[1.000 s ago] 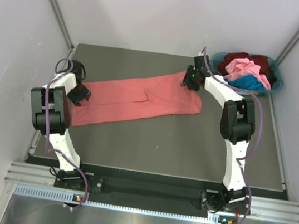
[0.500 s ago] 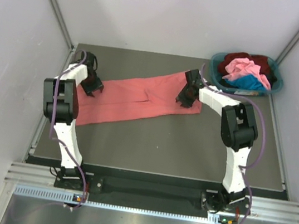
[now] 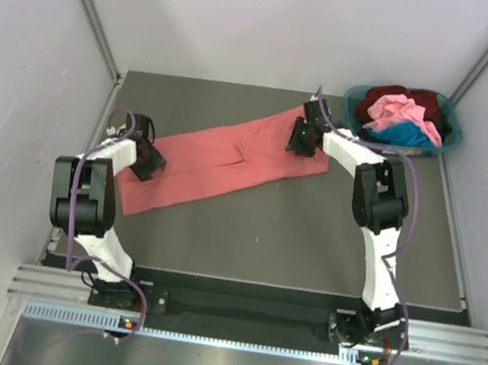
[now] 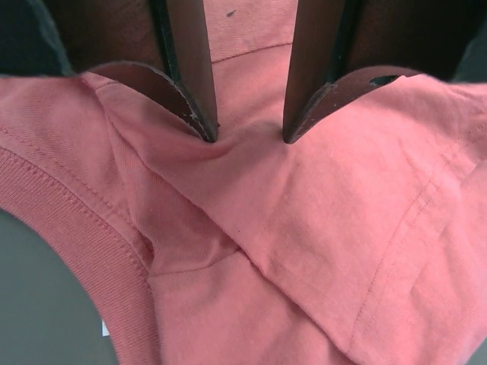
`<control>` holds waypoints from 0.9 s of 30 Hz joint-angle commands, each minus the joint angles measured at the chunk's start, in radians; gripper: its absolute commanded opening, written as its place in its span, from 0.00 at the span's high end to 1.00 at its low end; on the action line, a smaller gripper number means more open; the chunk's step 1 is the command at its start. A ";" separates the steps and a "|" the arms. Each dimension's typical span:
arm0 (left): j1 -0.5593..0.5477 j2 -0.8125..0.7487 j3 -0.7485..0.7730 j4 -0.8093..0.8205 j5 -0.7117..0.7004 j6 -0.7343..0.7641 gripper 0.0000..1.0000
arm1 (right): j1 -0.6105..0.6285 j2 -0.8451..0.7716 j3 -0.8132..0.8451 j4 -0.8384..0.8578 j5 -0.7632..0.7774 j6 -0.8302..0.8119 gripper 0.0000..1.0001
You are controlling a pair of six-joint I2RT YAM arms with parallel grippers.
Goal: Fold and stack the t-shirts
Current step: Fold the tshirt
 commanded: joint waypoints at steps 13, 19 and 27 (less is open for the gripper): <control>-0.135 -0.090 0.070 -0.179 -0.013 -0.052 0.48 | -0.068 -0.023 0.131 0.069 -0.223 -0.080 0.60; -0.148 -0.027 0.156 -0.208 -0.022 -0.032 0.48 | -0.069 -0.149 -0.043 0.164 -0.307 0.000 0.83; -0.161 0.019 0.104 -0.191 -0.074 -0.008 0.48 | -0.062 -0.199 -0.240 0.225 -0.422 0.015 0.98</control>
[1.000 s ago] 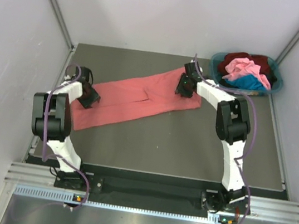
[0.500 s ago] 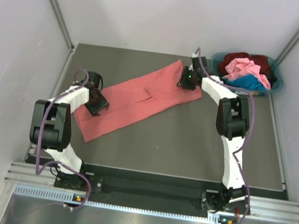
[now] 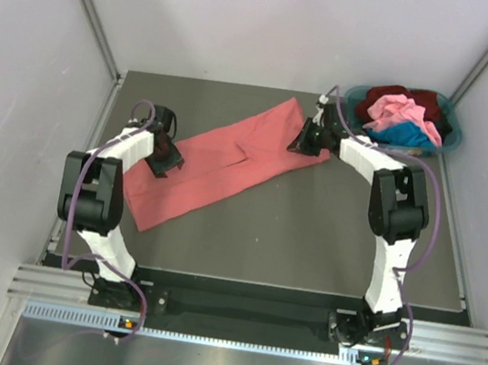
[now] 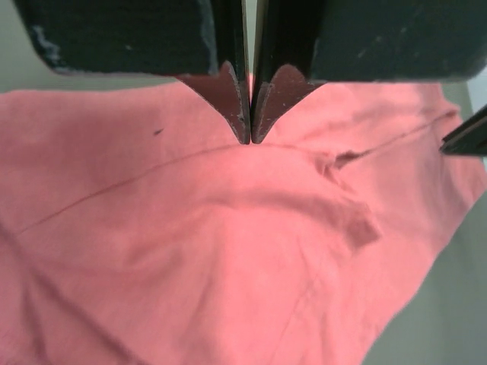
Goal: Fold and stack the t-shirts
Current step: Fold the tshirt
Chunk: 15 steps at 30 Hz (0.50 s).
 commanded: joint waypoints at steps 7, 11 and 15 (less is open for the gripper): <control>-0.002 0.062 -0.051 -0.012 -0.105 0.037 0.48 | -0.023 -0.013 -0.179 0.095 -0.042 -0.009 1.00; 0.000 0.078 -0.051 -0.053 -0.163 0.025 0.48 | -0.042 -0.016 -0.204 0.069 0.006 -0.050 1.00; 0.000 0.037 -0.078 -0.042 -0.159 -0.001 0.48 | -0.046 -0.058 -0.219 0.068 -0.019 -0.071 0.98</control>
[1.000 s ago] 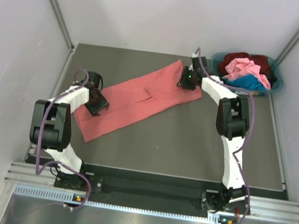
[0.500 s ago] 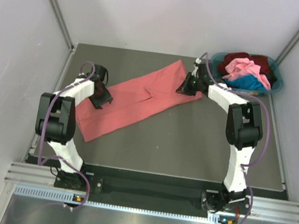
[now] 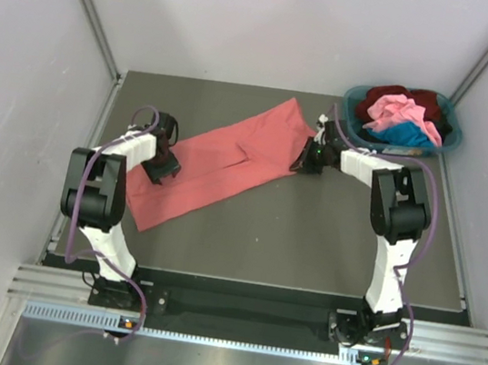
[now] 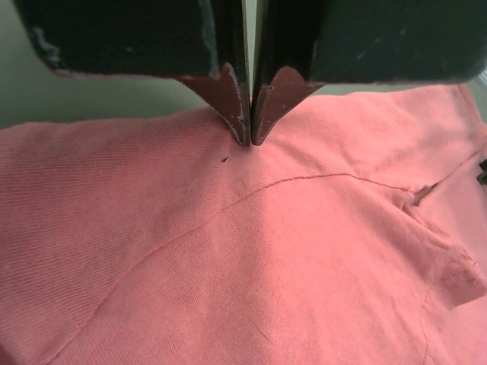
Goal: Fold and stack the t-shirts
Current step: Fold the tshirt
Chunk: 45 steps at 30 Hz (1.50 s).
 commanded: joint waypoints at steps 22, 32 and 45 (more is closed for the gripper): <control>0.088 0.157 0.078 -0.062 -0.026 0.064 0.48 | -0.134 -0.014 0.048 -0.011 0.153 -0.044 0.96; 0.092 0.014 -0.081 -0.054 -0.069 -0.028 0.49 | -0.134 -0.002 0.088 -0.051 0.265 -0.096 0.95; 0.084 -0.121 -0.034 -0.024 0.040 0.093 0.48 | 0.000 -0.111 0.168 -0.193 0.385 0.033 0.90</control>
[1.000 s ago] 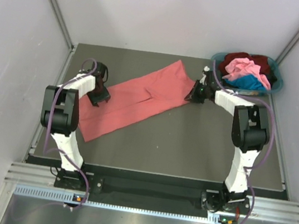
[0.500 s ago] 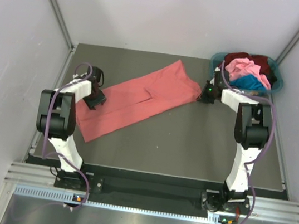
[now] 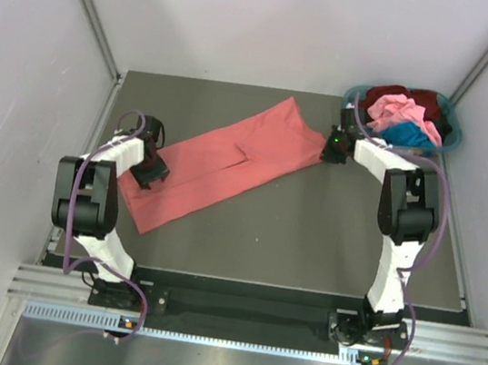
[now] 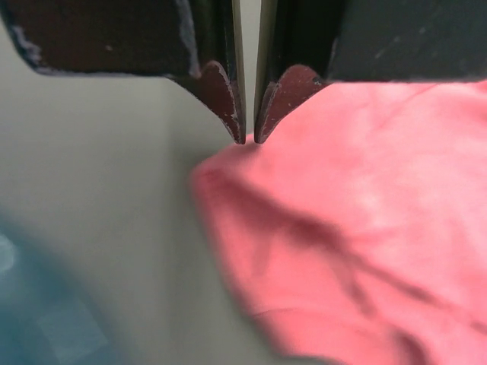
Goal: Fold and stack the t-shirts
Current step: Fold the tshirt
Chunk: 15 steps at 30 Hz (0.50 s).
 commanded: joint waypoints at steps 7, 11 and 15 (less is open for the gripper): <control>0.006 0.206 0.297 -0.093 0.147 0.290 0.47 | 0.270 -0.073 0.015 0.077 0.162 0.339 0.90; 0.006 0.285 0.303 -0.129 0.112 0.295 0.48 | 0.298 -0.021 -0.026 0.168 0.143 0.414 0.90; 0.017 0.269 0.251 -0.117 0.121 0.257 0.48 | 0.304 0.056 0.007 0.148 0.187 0.368 0.90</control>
